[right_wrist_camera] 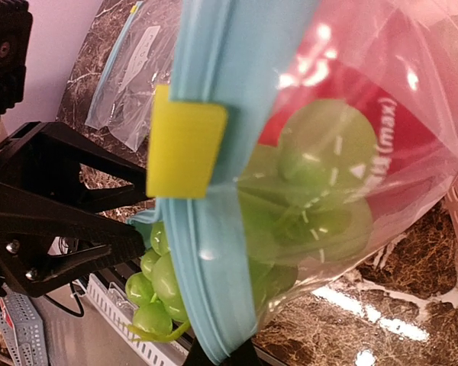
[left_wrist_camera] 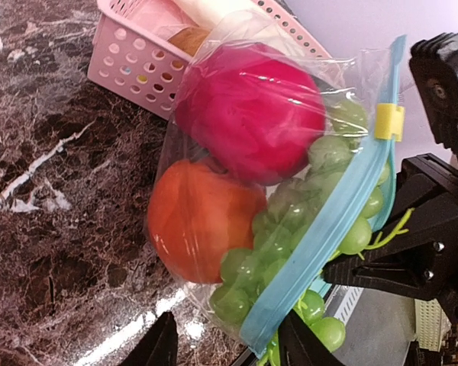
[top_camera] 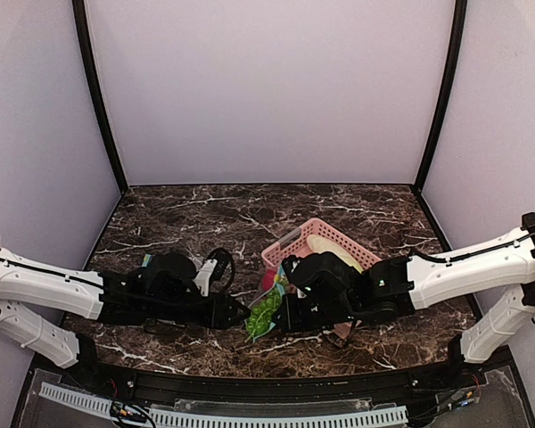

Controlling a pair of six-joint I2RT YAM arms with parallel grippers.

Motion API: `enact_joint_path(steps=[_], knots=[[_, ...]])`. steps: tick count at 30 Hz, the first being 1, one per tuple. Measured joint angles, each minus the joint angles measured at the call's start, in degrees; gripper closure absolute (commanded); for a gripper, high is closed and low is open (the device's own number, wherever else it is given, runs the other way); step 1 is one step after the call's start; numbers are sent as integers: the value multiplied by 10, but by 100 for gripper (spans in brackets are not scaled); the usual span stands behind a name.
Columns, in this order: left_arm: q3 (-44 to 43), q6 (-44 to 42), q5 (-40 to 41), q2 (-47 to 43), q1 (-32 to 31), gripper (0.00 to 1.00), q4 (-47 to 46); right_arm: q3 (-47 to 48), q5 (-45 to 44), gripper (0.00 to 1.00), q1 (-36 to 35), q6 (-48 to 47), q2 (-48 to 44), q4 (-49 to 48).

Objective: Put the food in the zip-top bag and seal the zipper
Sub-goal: Pass from the right arm to the left

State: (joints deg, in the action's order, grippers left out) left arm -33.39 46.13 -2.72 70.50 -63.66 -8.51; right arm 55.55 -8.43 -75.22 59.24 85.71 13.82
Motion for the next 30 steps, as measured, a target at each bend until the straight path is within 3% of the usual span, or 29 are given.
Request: enact_joint_path(steps=[5, 14, 17, 18, 21, 23, 26, 30], knots=[[-3, 2, -3, 31, 0, 76, -2, 0, 5, 100, 0, 0, 0, 0], [-11, -2, -15, 41, 0, 86, -8, 0, 12, 100, 0, 0, 0, 0], [-15, -3, -23, 47, 0, 98, -10, 0, 14, 100, 0, 0, 0, 0], [-16, -5, -26, 49, 0, 99, -13, 0, 16, 95, 0, 0, 0, -1], [-20, -2, -37, 52, 0, 99, -14, 0, 23, 55, 0, -3, -2, -1], [-22, 6, -43, 52, 0, 99, -14, -6, 32, 37, 0, -19, -12, -17], [-22, 28, -51, 52, 0, 99, -13, -30, 48, 23, -1, -50, -46, -51], [-22, 63, -60, 52, 0, 99, -15, -50, 61, 18, -5, -83, -80, -66]])
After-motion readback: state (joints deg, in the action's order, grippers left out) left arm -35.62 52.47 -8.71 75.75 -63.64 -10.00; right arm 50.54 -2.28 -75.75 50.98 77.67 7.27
